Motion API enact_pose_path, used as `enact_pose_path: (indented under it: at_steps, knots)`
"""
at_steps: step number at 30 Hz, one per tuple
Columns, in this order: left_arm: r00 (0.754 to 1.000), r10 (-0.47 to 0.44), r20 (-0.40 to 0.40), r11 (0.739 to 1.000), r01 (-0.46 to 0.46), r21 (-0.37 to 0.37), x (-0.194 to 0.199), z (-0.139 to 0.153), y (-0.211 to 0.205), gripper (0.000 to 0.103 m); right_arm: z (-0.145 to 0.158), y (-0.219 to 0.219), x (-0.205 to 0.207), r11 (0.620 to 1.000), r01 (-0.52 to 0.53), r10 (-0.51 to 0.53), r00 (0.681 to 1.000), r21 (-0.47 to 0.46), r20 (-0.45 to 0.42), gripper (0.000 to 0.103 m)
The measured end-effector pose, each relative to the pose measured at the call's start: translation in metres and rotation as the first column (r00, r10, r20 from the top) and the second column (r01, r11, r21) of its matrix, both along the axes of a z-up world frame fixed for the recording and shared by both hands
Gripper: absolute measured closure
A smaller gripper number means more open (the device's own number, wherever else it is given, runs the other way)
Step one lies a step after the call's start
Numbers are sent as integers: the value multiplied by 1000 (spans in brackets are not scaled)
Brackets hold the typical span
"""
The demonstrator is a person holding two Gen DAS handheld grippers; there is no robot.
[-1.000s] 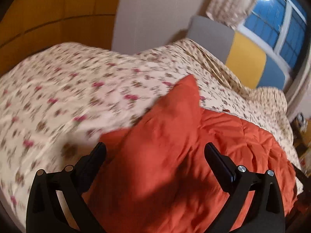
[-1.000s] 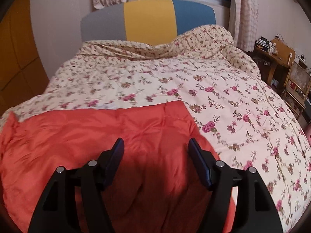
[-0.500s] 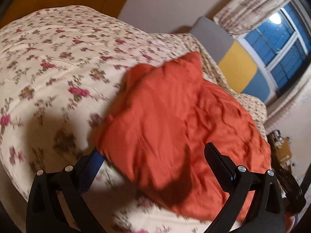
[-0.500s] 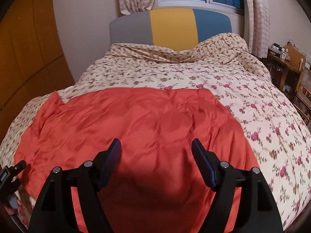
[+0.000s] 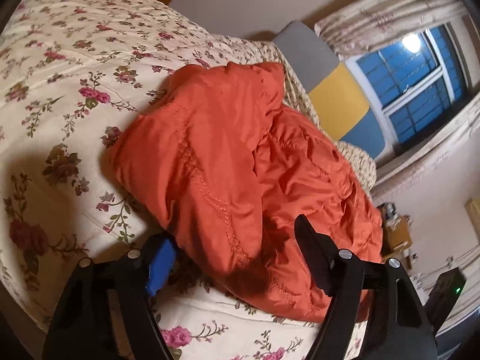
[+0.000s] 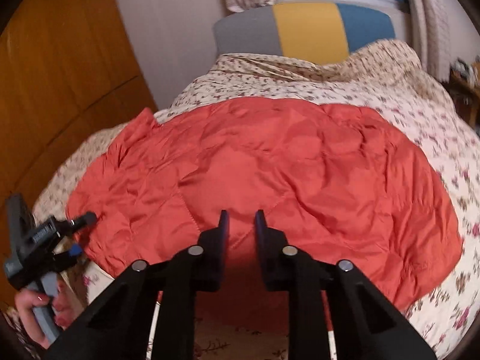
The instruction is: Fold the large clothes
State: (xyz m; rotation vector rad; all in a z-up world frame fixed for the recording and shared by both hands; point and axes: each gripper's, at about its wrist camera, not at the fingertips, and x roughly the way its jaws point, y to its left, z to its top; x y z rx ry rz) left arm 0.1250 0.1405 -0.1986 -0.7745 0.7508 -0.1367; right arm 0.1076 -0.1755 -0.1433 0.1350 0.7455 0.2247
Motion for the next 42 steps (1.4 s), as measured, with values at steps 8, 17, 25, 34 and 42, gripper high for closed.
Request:
enact_pose_path:
  at_steps: [8, 17, 25, 34, 42]
  knots:
    - [996, 45, 80, 999, -43, -25, 3, -6, 0, 28, -44, 20, 18, 994, -18, 12, 998, -105, -55, 89]
    - [987, 144, 74, 982, -133, -137, 6, -6, -4, 31, -52, 13, 12, 998, -10, 8, 1000, -68, -30, 89]
    - [984, 174, -28, 963, -176, -203, 16, -12, -2, 64, -51, 5, 13, 999, -18, 17, 999, -42, -32, 89]
    - [981, 120, 150, 993, -121, -2, 9, 46, -29, 81, -52, 5, 15, 999, -14, 12, 999, -42, -36, 89]
    - [926, -112, 362, 970, 23, 241, -4, 113, -96, 81, -55, 2, 19, 1000, 3, -3, 999, 1, -48, 88]
